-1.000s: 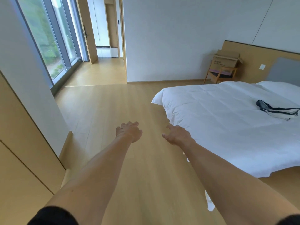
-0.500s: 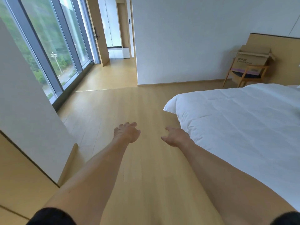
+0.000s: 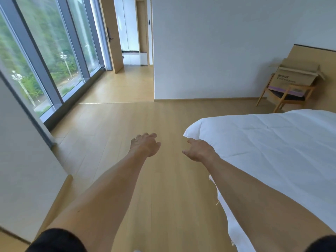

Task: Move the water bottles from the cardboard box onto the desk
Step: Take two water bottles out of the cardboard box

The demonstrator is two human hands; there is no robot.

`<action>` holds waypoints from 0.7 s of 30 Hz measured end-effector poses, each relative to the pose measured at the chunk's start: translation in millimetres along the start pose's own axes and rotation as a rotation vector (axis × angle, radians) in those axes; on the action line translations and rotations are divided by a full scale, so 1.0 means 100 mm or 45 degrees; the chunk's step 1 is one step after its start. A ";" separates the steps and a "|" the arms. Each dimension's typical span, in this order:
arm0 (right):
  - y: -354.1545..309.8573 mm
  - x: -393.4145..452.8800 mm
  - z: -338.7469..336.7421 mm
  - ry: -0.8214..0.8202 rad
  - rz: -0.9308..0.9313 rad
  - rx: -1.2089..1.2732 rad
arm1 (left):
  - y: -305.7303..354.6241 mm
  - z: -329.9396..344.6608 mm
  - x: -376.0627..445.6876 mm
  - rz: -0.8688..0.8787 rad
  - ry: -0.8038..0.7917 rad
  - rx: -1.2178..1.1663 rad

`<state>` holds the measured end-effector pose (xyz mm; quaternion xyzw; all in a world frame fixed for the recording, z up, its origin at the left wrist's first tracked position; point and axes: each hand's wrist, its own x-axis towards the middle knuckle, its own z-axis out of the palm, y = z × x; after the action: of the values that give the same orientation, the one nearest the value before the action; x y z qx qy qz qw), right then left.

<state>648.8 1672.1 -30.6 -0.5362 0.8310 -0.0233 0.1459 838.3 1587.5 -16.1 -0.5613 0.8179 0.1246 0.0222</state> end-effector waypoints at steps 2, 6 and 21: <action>-0.01 0.33 -0.05 0.005 0.009 -0.011 | 0.01 -0.01 0.39 0.023 -0.008 -0.009; -0.07 1.10 -0.16 0.000 0.042 -0.073 | -0.01 -0.05 1.28 0.096 -0.024 -0.010; -0.77 3.86 -0.81 -0.040 0.130 -0.051 | -0.20 -0.59 4.22 0.322 -0.090 0.037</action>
<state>548.1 1283.3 -22.0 -0.4963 0.8552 0.0093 0.1490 707.1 1182.4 -36.8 -0.4484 0.8826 0.1343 0.0433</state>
